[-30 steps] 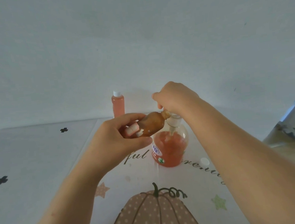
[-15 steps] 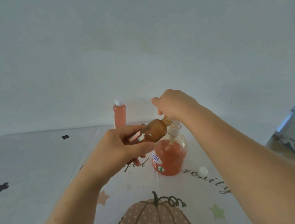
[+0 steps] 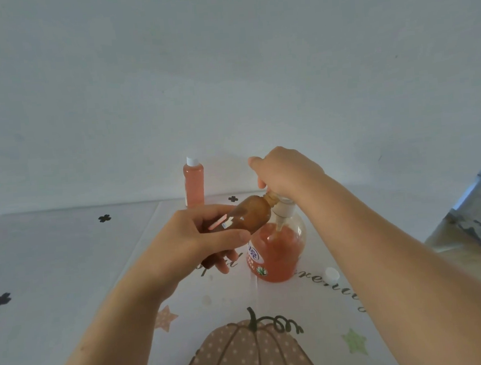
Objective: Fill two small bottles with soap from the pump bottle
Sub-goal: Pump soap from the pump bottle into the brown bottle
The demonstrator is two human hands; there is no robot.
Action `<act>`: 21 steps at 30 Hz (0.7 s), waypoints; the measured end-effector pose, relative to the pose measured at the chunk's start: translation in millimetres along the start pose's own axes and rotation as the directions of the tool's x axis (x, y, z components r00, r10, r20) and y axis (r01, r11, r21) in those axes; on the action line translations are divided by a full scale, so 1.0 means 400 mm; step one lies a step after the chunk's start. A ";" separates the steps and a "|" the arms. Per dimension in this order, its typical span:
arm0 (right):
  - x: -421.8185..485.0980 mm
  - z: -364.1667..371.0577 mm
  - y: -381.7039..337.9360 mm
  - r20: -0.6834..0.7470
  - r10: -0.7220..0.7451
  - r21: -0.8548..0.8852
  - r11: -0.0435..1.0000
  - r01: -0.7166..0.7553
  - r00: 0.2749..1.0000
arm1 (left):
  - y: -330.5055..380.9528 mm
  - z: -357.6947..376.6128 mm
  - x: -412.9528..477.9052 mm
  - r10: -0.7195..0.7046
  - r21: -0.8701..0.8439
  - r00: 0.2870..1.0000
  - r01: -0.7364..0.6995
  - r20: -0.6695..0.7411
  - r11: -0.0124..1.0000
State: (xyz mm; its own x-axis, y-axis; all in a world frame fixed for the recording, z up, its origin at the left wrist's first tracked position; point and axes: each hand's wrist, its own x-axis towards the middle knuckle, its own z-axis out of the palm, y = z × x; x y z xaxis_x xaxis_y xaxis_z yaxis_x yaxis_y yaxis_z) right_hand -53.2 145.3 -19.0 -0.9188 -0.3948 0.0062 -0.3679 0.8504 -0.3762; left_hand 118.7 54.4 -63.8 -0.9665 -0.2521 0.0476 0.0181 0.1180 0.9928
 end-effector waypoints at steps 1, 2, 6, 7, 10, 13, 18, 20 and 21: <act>-0.001 -0.003 -0.002 -0.005 -0.002 -0.007 1.000 0.002 1.000 | 0.000 0.000 0.000 0.003 0.003 1.000 -0.003 0.002 1.000; -0.001 -0.006 -0.004 -0.013 -0.006 -0.014 1.000 0.005 1.000 | -0.002 0.001 0.000 0.007 0.005 1.000 -0.007 0.003 1.000; -0.010 -0.033 -0.012 -0.040 -0.023 -0.066 0.998 0.020 0.999 | -0.004 0.002 0.000 0.028 -0.004 1.000 -0.028 -0.003 1.000; -0.011 -0.037 -0.012 -0.038 -0.022 -0.069 0.997 0.019 0.999 | -0.004 0.003 -0.001 0.032 -0.007 0.999 -0.032 -0.003 0.999; -0.011 -0.039 -0.013 -0.041 -0.025 -0.067 0.998 0.023 0.999 | 0.000 0.007 -0.005 0.040 -0.018 0.999 -0.040 0.000 0.999; -0.008 -0.033 -0.014 -0.030 -0.033 -0.035 0.999 0.032 0.999 | 0.002 0.006 -0.004 0.035 -0.015 0.999 -0.035 -0.001 0.999; 0.009 -0.016 -0.003 -0.015 -0.012 0.031 0.999 0.013 1.000 | 0.003 0.002 -0.002 0.033 -0.005 0.999 -0.033 0.009 0.999; 0.012 -0.005 0.001 -0.002 -0.006 0.028 1.000 0.006 1.000 | -0.001 -0.001 0.003 0.025 0.001 1.000 -0.025 0.010 1.000; 0.012 -0.002 0.002 0.006 -0.004 0.027 1.000 0.003 1.000 | -0.003 -0.002 0.005 0.019 0.005 1.000 -0.020 0.011 1.000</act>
State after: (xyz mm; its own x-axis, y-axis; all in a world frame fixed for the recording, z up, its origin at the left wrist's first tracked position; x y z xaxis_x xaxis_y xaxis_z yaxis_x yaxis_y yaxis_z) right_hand -58.1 144.3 -18.6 -0.9165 -0.4000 0.0017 -0.3670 0.8392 -0.4014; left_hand 117.0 53.0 -64.8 -0.9686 -0.2396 0.0658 0.0357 0.1279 0.9911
